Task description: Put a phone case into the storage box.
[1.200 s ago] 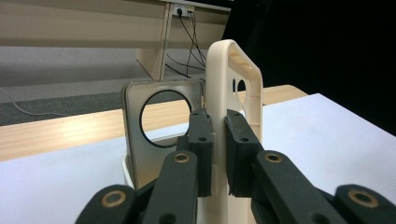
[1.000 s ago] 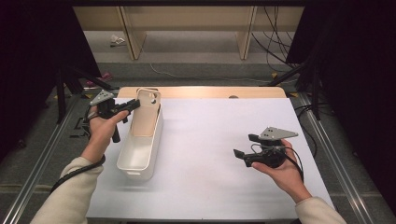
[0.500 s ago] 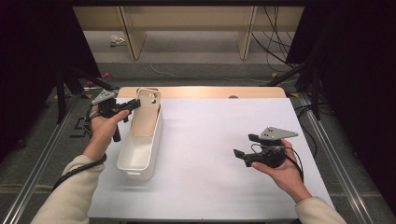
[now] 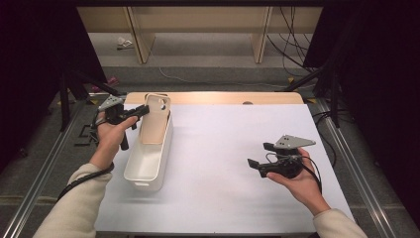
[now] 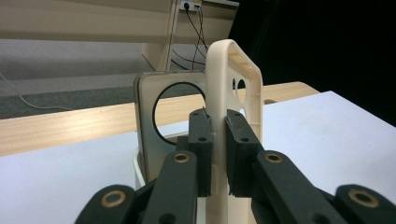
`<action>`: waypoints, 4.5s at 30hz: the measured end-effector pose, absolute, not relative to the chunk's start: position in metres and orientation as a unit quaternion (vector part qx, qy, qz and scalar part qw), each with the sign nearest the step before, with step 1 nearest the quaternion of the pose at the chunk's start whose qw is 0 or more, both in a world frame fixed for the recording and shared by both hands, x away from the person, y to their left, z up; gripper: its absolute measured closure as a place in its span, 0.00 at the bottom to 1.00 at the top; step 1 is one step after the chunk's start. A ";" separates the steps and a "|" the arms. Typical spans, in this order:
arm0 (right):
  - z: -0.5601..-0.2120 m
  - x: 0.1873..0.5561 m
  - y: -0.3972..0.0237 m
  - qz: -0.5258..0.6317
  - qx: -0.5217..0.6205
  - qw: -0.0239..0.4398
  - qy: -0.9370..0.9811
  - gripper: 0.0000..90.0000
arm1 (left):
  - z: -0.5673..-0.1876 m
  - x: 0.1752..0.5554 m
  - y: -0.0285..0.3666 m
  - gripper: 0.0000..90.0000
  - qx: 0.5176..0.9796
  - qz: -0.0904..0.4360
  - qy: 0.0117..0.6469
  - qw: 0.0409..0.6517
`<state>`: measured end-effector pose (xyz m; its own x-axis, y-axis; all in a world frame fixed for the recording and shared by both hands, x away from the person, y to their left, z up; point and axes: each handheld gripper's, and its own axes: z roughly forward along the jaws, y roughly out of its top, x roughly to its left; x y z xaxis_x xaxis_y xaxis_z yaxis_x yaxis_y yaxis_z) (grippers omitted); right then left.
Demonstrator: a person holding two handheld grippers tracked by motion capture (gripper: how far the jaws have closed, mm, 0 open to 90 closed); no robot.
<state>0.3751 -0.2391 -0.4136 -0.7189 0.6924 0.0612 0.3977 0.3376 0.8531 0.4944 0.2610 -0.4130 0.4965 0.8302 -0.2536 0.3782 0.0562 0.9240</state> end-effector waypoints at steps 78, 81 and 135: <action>-0.413 0.376 -0.240 0.466 0.339 0.159 0.801 0.18 | -0.433 0.512 0.267 0.90 0.664 0.196 0.496 0.524; -0.413 0.376 -0.240 0.467 0.339 0.158 0.801 0.18 | -0.435 0.512 0.269 0.90 0.666 0.197 0.498 0.519; -0.414 0.376 -0.239 0.464 0.338 0.158 0.803 0.18 | -0.408 0.493 0.261 0.44 0.693 0.245 0.485 0.475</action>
